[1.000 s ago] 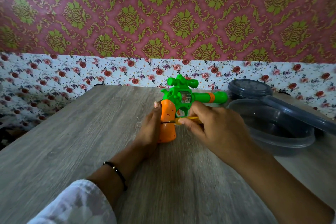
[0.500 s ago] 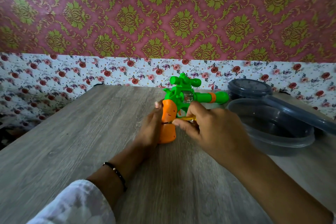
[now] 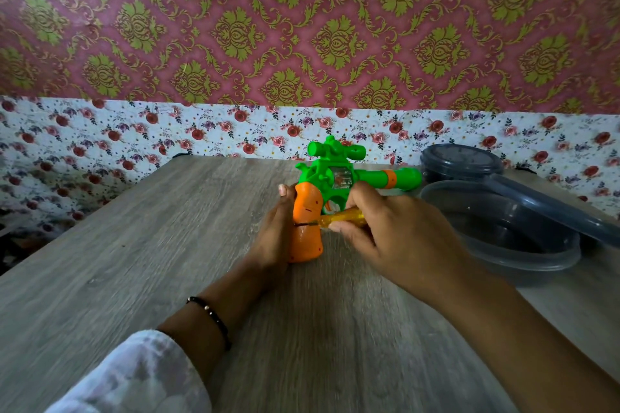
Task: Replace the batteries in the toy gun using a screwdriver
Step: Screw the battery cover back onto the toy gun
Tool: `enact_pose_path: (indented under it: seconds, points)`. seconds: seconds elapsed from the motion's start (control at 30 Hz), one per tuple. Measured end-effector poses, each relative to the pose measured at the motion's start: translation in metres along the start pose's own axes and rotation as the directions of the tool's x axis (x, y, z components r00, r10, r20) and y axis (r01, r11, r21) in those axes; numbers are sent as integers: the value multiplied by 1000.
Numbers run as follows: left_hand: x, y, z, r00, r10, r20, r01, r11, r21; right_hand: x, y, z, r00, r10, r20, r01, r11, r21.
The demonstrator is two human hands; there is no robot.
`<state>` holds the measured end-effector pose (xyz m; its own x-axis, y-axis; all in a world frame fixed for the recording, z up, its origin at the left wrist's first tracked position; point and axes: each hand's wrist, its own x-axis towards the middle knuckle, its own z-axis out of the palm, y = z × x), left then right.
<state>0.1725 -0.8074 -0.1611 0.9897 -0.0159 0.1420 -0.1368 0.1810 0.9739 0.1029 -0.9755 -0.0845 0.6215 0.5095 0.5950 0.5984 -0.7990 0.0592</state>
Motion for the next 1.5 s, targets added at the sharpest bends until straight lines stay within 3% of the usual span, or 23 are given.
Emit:
enact_pose_path:
  seconds: [0.13,0.33,0.53,0.77,0.93,1.13,1.23,1.4,1.5]
  points:
    - [-1,1,0,1000,23,21,-23,1000,-6,-3,-3,-1,999,-6,-36,5,1000,-29]
    - [-3,2,1,999,36,19,-36,999,-8,0,-5,-7,996,-29,80,13,983,185]
    - [-2,0,-1,999,33,30,-32,999,-19,-2,-5,-2,1000,29,-11,-29,999,-18]
    - [-2,1,0,999,41,18,-41,999,1,-1,-8,-7,998,-27,53,18,987,159]
    - [-3,1,1,999,51,13,-50,998,-22,1,-10,-5,999,-42,3,42,992,120]
    - [-5,2,1,1000,20,11,-19,999,-33,1,-7,0,995,-30,-92,26,999,-41]
    - [-4,2,1,1000,11,11,-11,999,-42,-1,-5,-1,999,-15,-46,14,1000,-12]
    - [-2,1,-1,1000,12,5,-12,1000,-29,0,-5,-4,992,-57,111,36,983,182]
    - [-2,1,0,1000,1,6,-1,1000,-16,1,-5,-3,997,-52,52,45,990,132]
